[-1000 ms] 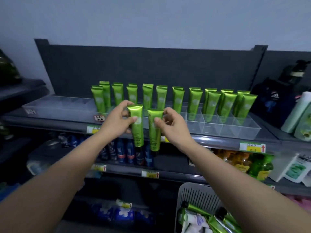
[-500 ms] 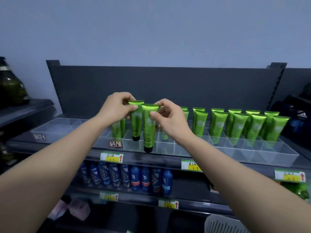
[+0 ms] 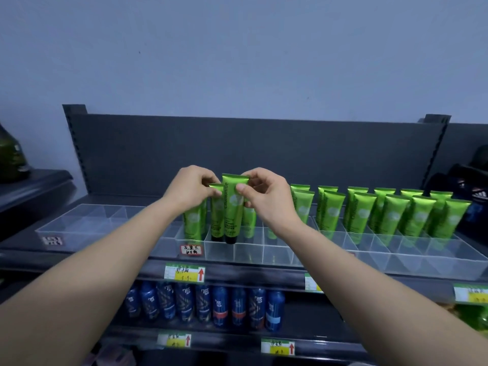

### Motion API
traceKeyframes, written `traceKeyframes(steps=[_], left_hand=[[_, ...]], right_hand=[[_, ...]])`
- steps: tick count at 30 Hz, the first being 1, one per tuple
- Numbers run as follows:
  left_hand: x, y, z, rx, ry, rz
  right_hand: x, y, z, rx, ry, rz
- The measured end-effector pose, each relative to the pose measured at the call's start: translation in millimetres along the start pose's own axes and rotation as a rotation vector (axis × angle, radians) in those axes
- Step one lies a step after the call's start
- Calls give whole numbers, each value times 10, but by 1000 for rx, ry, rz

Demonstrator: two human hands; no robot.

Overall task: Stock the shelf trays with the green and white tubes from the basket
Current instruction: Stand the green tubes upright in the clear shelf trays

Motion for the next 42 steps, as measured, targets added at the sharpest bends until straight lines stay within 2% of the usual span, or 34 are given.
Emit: traceKeyframes(steps=[16,25,33,42], left_hand=[[300,160,224,20,197,-31],[415,315,306,0,247,-2],[357,330,245,21,257,70],[272,317,148,-1,242,81]], right_hand=[[-86,-32,150,-36,-8,45],[-301,-63,222,-25,-63,98],[-492,-152,327,52,-137,194],[-601,-107,445,43,-103,239]])
Point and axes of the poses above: each hand's wrist, its own y-axis towards the middle knuckle, its own z-axis out of the palm, x = y × z, the point moved 6 cm from there along y, towards the middle knuckle, and after that the axes turned 10 degrees about -z, right-handed, at the moved point
